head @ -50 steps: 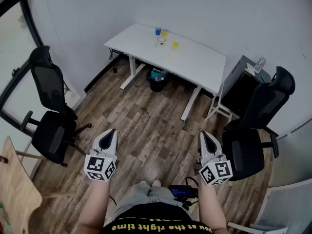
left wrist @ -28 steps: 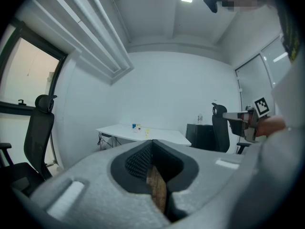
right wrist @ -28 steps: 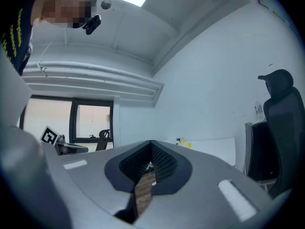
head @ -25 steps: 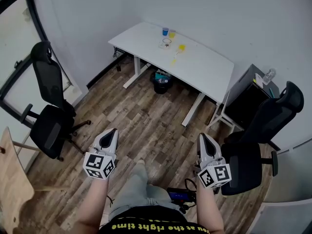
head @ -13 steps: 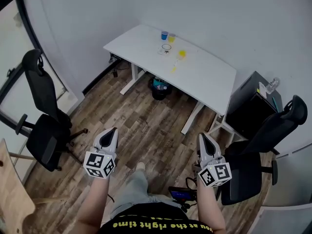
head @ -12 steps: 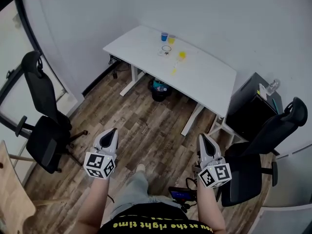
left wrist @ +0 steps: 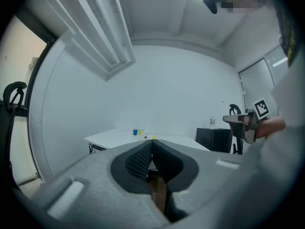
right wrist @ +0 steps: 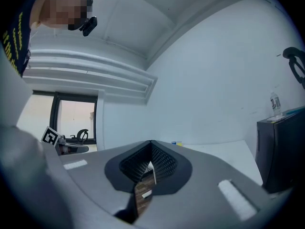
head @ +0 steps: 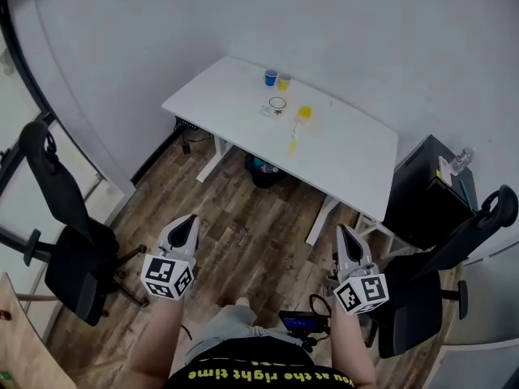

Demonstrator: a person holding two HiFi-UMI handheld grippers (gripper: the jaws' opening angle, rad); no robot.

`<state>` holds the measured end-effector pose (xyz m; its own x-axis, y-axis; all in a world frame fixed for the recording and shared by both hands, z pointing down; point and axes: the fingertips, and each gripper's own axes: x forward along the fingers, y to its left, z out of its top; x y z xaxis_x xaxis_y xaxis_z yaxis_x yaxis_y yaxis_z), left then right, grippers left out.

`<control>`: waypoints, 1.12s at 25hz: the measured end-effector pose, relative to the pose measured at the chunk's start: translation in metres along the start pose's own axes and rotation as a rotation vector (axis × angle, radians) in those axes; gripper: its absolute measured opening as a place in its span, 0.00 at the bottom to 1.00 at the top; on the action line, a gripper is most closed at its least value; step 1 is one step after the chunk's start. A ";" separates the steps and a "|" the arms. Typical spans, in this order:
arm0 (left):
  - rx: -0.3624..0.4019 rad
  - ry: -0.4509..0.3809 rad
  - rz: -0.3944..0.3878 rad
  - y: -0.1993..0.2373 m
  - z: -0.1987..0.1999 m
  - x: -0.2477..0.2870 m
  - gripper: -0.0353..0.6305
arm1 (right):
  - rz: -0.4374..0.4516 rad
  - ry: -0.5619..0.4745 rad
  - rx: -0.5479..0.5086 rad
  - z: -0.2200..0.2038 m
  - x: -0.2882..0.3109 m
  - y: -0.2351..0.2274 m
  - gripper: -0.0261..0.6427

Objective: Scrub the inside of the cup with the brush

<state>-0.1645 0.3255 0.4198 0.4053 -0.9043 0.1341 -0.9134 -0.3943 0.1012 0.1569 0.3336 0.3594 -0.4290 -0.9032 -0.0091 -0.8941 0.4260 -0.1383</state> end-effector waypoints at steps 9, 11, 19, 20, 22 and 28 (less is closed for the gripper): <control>-0.004 0.023 -0.044 0.035 -0.001 0.046 0.06 | -0.033 0.014 -0.007 -0.003 0.054 -0.008 0.05; -0.009 0.029 -0.045 0.038 -0.004 0.052 0.06 | -0.033 0.021 -0.007 -0.005 0.061 -0.009 0.05; -0.021 0.045 -0.031 0.048 -0.013 0.077 0.06 | -0.010 0.041 0.005 -0.016 0.091 -0.020 0.05; -0.022 0.046 -0.027 0.050 -0.014 0.080 0.06 | -0.007 0.041 0.008 -0.017 0.095 -0.022 0.05; -0.023 0.050 -0.020 0.054 -0.016 0.087 0.06 | 0.000 0.039 0.011 -0.019 0.104 -0.027 0.05; -0.006 0.053 0.013 0.067 -0.010 0.119 0.06 | 0.026 0.032 0.025 -0.020 0.146 -0.053 0.05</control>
<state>-0.1769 0.1931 0.4524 0.3950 -0.8994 0.1871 -0.9184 -0.3814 0.1053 0.1388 0.1797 0.3850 -0.4560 -0.8898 0.0189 -0.8794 0.4472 -0.1634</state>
